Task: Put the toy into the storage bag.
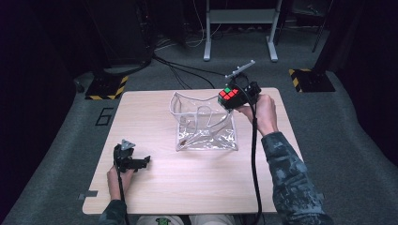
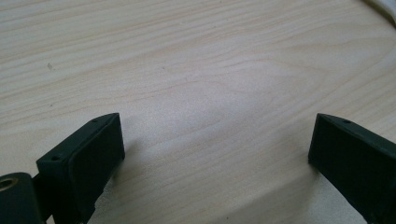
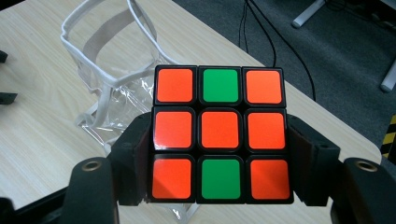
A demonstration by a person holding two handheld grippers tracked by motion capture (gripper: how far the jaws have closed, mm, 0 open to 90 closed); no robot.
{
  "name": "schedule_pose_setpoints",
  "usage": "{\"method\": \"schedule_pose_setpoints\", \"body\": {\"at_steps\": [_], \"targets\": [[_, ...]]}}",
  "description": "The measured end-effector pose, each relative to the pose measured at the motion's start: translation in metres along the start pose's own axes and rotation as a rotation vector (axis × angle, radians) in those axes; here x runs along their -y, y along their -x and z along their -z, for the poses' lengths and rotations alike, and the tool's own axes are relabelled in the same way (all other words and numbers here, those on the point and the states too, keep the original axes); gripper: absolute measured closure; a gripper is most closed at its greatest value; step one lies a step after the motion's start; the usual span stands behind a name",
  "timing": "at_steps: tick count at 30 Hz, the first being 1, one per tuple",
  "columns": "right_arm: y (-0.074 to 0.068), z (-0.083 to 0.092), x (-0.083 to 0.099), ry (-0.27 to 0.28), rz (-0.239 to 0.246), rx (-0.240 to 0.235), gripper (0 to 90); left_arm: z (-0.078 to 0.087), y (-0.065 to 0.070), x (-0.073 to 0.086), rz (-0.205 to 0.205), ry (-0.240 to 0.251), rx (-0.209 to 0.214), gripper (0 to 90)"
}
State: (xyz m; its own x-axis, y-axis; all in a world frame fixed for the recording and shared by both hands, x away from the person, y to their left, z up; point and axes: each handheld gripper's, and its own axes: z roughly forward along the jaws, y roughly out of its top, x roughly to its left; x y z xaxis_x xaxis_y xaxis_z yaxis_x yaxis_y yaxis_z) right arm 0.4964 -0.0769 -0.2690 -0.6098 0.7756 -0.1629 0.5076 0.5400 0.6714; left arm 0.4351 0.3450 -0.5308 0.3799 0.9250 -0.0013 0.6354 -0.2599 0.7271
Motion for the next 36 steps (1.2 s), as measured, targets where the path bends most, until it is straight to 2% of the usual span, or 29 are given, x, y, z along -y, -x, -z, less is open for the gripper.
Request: {"method": "schedule_pose_setpoints", "body": {"at_steps": [17,23,29,30,36], "targets": [[-0.002,-0.022,-0.010,-0.022,0.002,-0.019,33.4,0.000,0.000,0.000,0.000,-0.001,0.000,3.4],[-0.004,-0.029,-0.014,-0.020,0.018,-0.025,33.4,0.000,0.000,0.000,0.000,-0.001,-0.001,3.3],[-0.008,-0.037,-0.017,-0.032,0.014,-0.034,33.4,0.000,0.000,0.000,0.000,-0.002,-0.003,3.4],[-0.007,-0.039,-0.017,-0.029,0.029,-0.037,33.4,0.000,0.000,0.000,0.000,-0.002,-0.003,3.4],[-0.007,-0.046,-0.018,-0.038,0.027,-0.040,33.4,0.000,0.000,0.000,0.000,0.000,0.001,3.3]]}}
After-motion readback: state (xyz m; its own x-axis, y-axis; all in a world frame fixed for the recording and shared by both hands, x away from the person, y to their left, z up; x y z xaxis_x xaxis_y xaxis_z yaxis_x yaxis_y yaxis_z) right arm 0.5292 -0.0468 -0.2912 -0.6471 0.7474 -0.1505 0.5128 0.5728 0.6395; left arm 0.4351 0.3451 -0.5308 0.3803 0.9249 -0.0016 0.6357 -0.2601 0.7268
